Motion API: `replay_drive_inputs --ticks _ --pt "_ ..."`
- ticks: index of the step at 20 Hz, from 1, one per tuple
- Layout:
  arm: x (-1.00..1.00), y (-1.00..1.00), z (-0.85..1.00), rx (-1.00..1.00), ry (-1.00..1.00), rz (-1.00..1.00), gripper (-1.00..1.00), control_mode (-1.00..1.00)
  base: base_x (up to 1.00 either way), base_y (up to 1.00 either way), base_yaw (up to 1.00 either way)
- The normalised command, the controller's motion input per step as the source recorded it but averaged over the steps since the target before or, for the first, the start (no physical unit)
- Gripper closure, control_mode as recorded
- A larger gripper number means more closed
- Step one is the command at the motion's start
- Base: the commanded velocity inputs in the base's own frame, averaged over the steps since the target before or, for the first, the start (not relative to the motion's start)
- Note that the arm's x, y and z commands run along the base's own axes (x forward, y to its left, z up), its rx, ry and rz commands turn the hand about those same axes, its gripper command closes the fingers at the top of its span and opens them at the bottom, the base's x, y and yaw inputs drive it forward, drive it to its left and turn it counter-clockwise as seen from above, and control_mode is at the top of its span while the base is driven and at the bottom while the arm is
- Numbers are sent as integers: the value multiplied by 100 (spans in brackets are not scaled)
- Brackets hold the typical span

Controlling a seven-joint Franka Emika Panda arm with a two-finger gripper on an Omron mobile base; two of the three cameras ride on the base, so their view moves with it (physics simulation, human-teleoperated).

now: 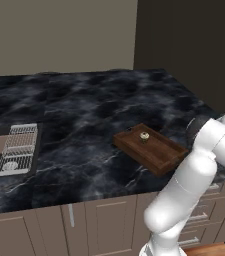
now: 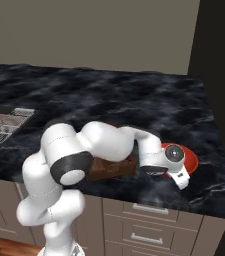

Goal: Place the bowl with cake and the cupcake onto the tray.

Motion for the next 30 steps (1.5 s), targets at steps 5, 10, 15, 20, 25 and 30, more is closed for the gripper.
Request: replay_drive_inputs --ticks 5,10,15,20,25,30 --pt "15 -31 -39 15 3 -1 -100 -100 0 0 0" --pt "8 -33 -36 12 2 0 100 -100 0 0 0" --pt "7 -32 -6 13 0 0 100 -100 0 0 0" --pt "1 -1 23 8 0 0 100 -100 0 0 0" --pt "0 0 61 1 -1 0 100 -100 0 0 0" --pt "0 3 71 0 -5 1 100 -100 0 0 0"
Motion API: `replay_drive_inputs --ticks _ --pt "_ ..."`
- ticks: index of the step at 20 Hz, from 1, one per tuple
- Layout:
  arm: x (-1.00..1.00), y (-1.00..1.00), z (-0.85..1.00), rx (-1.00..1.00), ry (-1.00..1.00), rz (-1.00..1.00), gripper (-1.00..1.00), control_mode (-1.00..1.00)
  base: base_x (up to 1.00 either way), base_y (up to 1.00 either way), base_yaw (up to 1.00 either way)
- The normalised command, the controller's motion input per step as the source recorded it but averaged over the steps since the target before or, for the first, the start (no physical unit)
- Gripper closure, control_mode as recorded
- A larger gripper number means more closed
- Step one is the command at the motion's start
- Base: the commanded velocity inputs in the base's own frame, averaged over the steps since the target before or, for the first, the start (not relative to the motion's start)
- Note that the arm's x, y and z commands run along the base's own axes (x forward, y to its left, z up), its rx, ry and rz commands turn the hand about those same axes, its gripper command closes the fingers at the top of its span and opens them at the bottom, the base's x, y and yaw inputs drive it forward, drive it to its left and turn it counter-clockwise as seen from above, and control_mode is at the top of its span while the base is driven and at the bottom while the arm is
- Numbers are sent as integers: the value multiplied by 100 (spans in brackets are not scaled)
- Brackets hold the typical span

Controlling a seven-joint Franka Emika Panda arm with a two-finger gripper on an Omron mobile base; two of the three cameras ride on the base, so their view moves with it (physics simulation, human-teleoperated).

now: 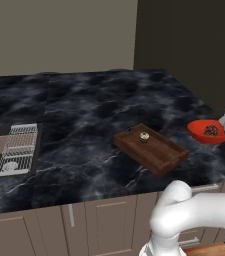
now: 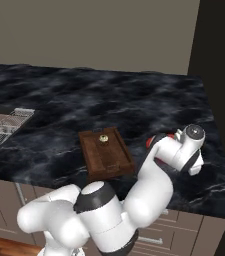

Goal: Place the bowl with cake and the cupcake onto the tray.

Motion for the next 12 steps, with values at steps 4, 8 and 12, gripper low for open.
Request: replay_drive_inputs --ticks 4,8,12 --pt "0 8 50 0 -2 6 100 -100 0 0 0" --pt "0 38 24 0 0 9 100 -100 0 0 0" --pt "0 59 9 0 0 12 100 -100 0 0 0"
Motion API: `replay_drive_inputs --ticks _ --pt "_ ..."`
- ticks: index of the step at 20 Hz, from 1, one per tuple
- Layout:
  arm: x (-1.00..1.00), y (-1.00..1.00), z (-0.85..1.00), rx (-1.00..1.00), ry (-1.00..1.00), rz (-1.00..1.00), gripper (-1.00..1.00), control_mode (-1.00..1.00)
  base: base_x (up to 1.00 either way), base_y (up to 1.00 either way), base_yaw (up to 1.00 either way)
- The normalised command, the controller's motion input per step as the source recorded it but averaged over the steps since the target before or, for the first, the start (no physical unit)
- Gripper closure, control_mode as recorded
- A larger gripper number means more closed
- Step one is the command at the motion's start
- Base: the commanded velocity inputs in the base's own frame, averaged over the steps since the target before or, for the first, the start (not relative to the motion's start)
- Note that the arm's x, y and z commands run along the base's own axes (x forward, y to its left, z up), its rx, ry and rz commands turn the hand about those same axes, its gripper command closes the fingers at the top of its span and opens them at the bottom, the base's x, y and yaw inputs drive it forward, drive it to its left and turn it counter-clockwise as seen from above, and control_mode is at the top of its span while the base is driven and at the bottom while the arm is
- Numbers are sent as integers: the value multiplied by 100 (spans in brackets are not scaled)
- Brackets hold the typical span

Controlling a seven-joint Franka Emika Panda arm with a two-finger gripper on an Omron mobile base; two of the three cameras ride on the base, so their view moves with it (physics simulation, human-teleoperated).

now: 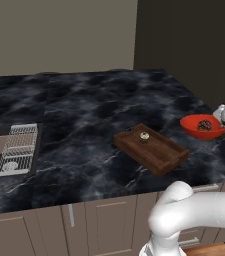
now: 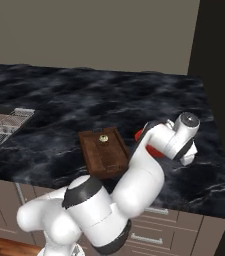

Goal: Place the bowl with cake and the cupcake onto the tray.

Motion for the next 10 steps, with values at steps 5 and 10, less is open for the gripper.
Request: replay_drive_inputs --ticks 5,10 --pt "0 59 9 0 0 11 100 -100 0 0 0" --pt "0 54 0 0 0 12 100 -100 0 0 0"
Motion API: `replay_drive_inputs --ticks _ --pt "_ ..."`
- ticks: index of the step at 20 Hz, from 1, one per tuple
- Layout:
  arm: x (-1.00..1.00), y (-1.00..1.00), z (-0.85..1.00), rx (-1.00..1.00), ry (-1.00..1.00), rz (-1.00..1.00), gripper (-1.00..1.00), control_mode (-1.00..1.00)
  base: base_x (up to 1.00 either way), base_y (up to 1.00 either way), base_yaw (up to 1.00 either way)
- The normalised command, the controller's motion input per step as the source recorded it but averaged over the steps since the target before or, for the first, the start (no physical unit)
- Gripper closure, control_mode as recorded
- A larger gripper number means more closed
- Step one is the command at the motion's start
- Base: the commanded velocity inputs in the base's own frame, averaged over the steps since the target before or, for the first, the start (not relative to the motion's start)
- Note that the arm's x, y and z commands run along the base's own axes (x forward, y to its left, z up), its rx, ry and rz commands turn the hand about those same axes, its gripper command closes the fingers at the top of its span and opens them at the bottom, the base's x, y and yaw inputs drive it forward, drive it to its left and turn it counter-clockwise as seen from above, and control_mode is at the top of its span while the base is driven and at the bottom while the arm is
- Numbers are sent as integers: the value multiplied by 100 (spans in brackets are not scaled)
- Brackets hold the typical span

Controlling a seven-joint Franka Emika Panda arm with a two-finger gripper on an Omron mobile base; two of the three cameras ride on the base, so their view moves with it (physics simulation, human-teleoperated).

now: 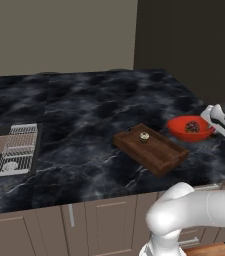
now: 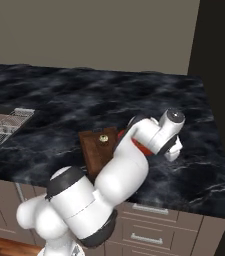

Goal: Place the bowl with cake and the cupcake onto the tray.

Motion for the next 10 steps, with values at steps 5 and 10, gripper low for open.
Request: replay_drive_inputs --ticks 5,10 --pt "0 53 0 0 0 14 100 -100 0 0 0" --pt "0 42 0 0 0 14 100 -100 0 0 0"
